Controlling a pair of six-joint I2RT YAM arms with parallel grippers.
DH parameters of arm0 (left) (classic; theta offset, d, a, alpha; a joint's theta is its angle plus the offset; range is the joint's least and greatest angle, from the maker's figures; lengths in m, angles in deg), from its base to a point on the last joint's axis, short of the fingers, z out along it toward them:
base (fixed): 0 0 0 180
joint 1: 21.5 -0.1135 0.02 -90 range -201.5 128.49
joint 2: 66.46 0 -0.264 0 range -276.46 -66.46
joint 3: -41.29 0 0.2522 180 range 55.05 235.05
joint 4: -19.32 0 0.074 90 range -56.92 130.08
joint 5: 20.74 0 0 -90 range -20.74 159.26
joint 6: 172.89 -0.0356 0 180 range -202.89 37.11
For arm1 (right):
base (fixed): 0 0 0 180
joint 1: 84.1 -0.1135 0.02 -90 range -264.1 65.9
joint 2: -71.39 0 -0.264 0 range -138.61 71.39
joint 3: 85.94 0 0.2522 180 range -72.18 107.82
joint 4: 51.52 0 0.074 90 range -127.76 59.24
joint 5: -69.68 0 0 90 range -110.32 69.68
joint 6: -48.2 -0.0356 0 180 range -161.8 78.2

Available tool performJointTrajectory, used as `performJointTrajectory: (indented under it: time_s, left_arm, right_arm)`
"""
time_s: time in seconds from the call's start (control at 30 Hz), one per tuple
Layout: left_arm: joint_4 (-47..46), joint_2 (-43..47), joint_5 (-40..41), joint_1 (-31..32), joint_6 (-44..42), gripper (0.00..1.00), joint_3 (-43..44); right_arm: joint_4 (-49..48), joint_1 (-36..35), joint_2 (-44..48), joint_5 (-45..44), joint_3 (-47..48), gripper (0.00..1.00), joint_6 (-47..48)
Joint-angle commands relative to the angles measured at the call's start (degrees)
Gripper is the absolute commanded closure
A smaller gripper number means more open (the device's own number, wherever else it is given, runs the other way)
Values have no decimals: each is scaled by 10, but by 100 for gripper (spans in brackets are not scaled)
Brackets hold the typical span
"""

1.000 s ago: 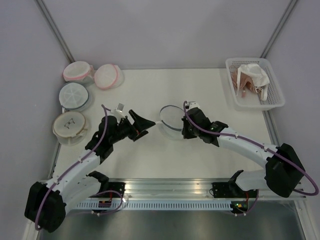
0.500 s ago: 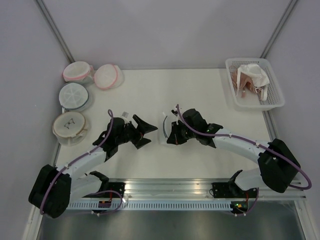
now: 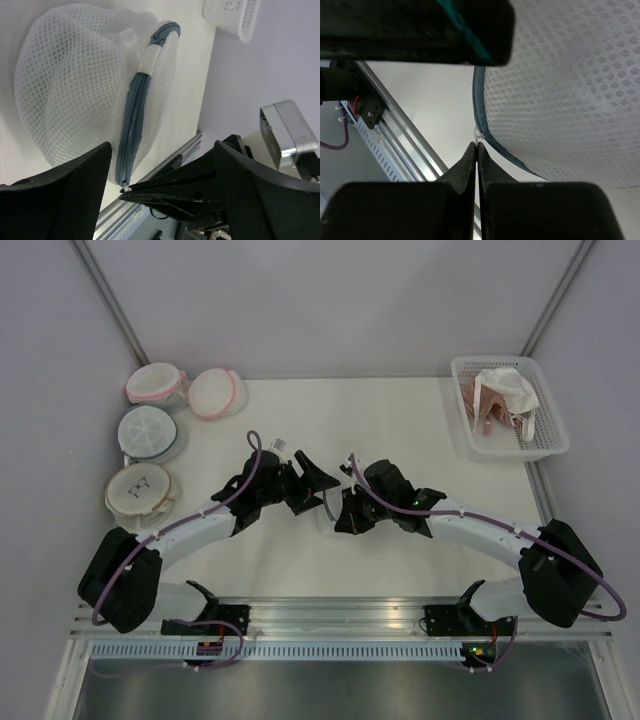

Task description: Unzip the laundry bag and remove the bra

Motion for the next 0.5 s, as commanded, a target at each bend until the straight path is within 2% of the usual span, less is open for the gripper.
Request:
performJointTrajectory:
  time_s: [0.0,0.03,0.23,0.3,0.47]
  left_arm:
    - [108,-23,47,23,-80,16,42]
    - [137,-24,64,25,-88,16,40]
    - [135,5,86,25,-74,23,-42]
    - [119,6,82,25,-70,33,-51]
    - [108,-8,73,26,-68,44,-28]
  right_arm:
    - [0,-2,20,-8,8,100,9]
    - [3,-3,20,-8,10,100,8]
    - [8,-2,21,-15,27,100,13]
    - [7,-2,18,-15,28,100,10]
    - [-6,-3,14,-2,18,100,3]
